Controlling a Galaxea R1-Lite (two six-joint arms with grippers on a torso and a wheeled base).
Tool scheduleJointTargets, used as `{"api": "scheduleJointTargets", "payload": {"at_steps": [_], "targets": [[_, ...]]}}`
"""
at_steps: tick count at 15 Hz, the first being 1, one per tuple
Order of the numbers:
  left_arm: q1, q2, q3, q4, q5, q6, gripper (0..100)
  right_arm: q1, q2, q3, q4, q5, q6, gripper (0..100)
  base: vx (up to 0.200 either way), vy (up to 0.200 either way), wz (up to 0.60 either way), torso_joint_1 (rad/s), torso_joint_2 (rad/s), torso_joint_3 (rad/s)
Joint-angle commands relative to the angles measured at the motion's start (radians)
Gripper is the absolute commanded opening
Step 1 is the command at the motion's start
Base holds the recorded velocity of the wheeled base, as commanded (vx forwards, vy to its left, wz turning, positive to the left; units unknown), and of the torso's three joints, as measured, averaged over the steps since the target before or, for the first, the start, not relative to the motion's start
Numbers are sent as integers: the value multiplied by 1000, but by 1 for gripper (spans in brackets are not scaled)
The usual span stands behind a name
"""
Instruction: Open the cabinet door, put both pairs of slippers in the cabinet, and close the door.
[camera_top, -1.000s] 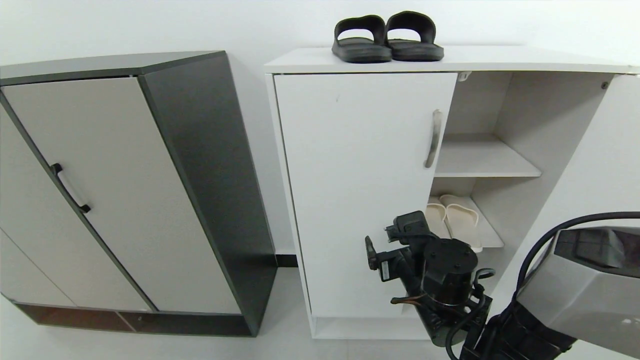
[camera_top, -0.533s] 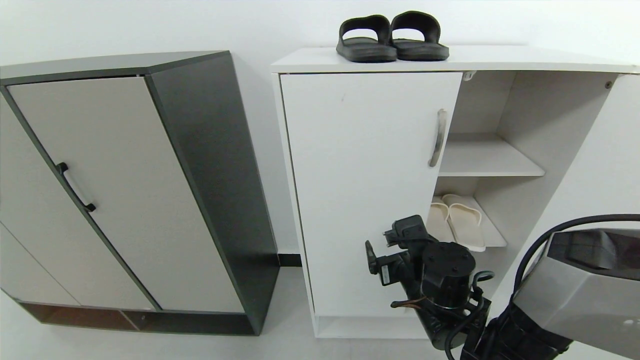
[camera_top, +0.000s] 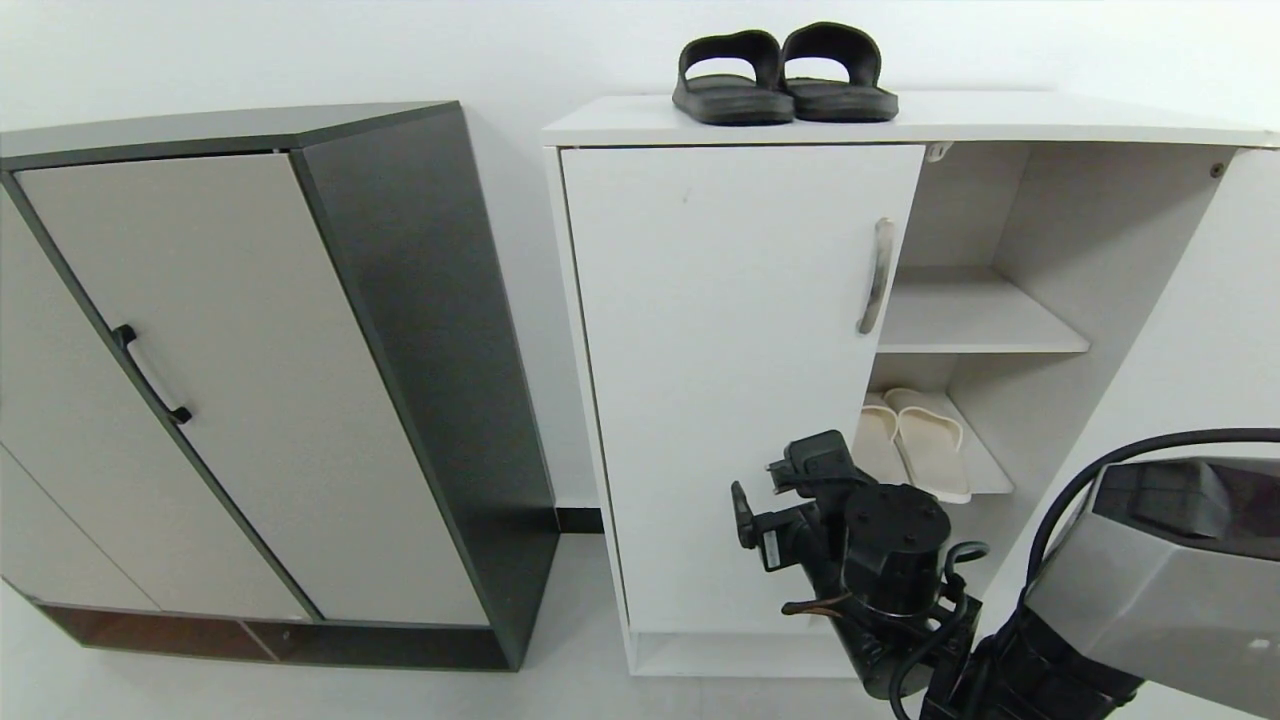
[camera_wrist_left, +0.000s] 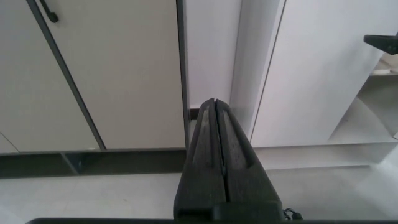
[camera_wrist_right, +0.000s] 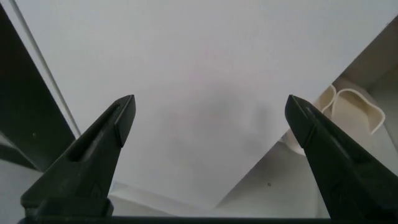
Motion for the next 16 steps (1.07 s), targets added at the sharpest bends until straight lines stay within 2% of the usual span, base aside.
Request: {"api": "scheduleJointTargets", "payload": {"at_steps": [1,4,8,16], "targets": [[0,2,0,-1,0,0,0,1,3,-1,-1,0,-3,100,0,0,0,2,-129,-110],[0,2,0,-1,0,0,0,1,3,1,-1,0,-3,100,0,0,0,15,-189,-310],[0,2,0,-1,0,0,0,1,3,1,-1,0,-3,100,0,0,0,51,-511,-361],[0,2,0,1,0,0,0,1,3,1,-1,0,-3,100,0,0,0,138,-471,-333]]}}
